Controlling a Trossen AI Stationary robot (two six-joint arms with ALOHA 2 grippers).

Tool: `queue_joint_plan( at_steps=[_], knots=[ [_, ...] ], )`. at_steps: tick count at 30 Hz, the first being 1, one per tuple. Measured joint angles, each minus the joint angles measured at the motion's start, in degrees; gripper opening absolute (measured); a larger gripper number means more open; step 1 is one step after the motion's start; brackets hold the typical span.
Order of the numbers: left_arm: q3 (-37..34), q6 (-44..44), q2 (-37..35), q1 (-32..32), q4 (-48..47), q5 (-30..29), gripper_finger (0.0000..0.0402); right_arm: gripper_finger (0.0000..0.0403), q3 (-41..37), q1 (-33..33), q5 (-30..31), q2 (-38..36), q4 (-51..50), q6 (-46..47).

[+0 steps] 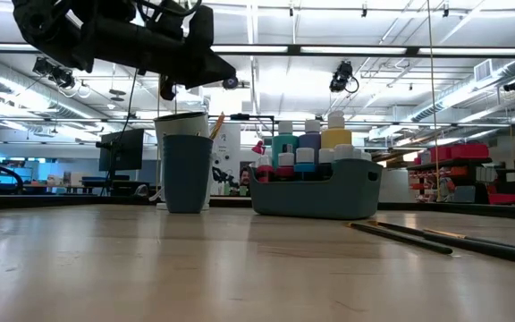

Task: Pick & Place Paint Supplies
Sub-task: Put the silver paint brush into the blue cup

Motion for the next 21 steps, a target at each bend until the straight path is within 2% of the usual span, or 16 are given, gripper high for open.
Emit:
queue_joint_plan(
  at_steps=[8,12,17,21],
  knots=[
    [0.0,-0.5,0.0,0.4,0.0,0.0,0.0055,0.0107,-4.8,0.0,-0.3,-0.2,7.2,-5.3],
    [0.0,-0.5,0.0,0.6,0.0,-0.5,0.0055,0.0075,-5.7,0.0,-0.7,-0.3,7.6,-9.8],
    [0.0,-1.2,0.0,1.5,0.0,-1.7,0.0055,0.0015,-6.2,0.0,-0.9,-0.3,7.6,-8.7],
    [0.0,-1.3,0.0,2.1,0.0,-1.7,0.0055,0.0008,-6.3,-0.1,-1.7,-0.3,8.3,-8.0]
  ],
)
